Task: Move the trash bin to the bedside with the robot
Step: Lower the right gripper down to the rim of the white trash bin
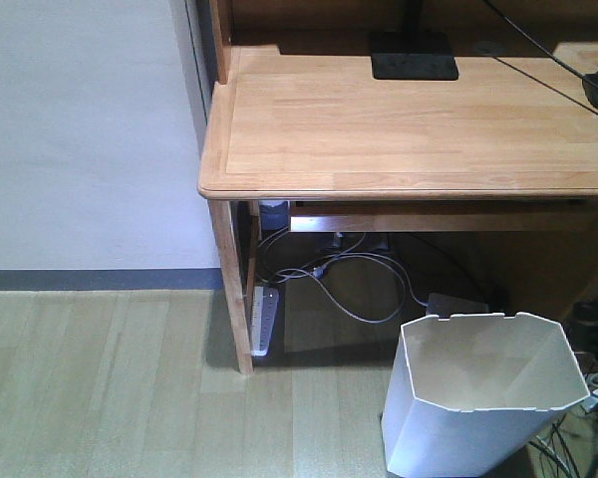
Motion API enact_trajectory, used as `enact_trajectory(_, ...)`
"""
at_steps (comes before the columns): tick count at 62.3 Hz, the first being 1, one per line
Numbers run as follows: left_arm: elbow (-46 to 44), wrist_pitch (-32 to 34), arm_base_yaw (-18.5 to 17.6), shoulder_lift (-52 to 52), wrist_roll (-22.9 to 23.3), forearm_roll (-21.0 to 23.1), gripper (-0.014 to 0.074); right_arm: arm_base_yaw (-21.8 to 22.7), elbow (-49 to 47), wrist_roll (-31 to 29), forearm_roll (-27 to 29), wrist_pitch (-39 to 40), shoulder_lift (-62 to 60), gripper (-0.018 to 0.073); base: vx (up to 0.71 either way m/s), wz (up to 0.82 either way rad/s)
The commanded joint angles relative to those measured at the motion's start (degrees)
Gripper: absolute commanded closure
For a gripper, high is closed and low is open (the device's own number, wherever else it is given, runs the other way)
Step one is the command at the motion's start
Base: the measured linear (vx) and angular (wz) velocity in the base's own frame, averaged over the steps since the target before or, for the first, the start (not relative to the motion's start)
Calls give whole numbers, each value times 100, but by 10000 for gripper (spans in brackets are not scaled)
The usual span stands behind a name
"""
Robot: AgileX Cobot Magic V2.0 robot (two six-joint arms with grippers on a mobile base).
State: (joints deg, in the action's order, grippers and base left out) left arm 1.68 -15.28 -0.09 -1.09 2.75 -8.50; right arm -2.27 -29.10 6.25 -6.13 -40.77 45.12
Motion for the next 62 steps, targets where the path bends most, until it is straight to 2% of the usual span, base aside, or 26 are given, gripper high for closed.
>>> enact_trajectory(1, 165, 420, -35, -58, 46, 3, 602, 38, -379, -3, -173, 290, 595, 7, 0, 0)
enact_trajectory(9, 165, 420, -35, -58, 46, 3, 602, 52, -645, -25, -340, 277, 1403, 7, 0, 0)
enact_trajectory(13, 165, 420, -35, -58, 46, 3, 602, 211, -760, -34, -393, 302, 1770, 7, 0, 0)
enact_trajectory(18, 165, 420, -35, -58, 46, 3, 602, 644, -895, -102, -358, 426, 2189, 7, 0, 0)
enact_trajectory(23, 165, 420, -35, -58, 46, 3, 602, 1163, -1026, -414, -176, 517, 2594, 7, 0, 0)
enact_trajectory(31, 165, 420, -35, -58, 46, 3, 602, 1917, -1203, -1359, 364, 587, 3288, 7, 0, 0)
enact_trajectory(39, 165, 420, -35, -58, 46, 3, 602, 2489, -1366, -2004, 854, 820, 4147, 7, 0, 0)
enact_trajectory(47, 165, 420, -35, -58, 46, 3, 602, 2830, -1490, -2701, 898, 1313, 5081, 7, 0, 0)
enact_trajectory(56, 165, 420, -35, -58, 46, 3, 602, 3021, -1755, -3056, 902, 2076, 6054, 7, 0, 0)
enact_trajectory(62, 165, 420, -35, -58, 46, 3, 602, 3021, -2100, -3197, 884, 2260, 6723, 7, 0, 0)
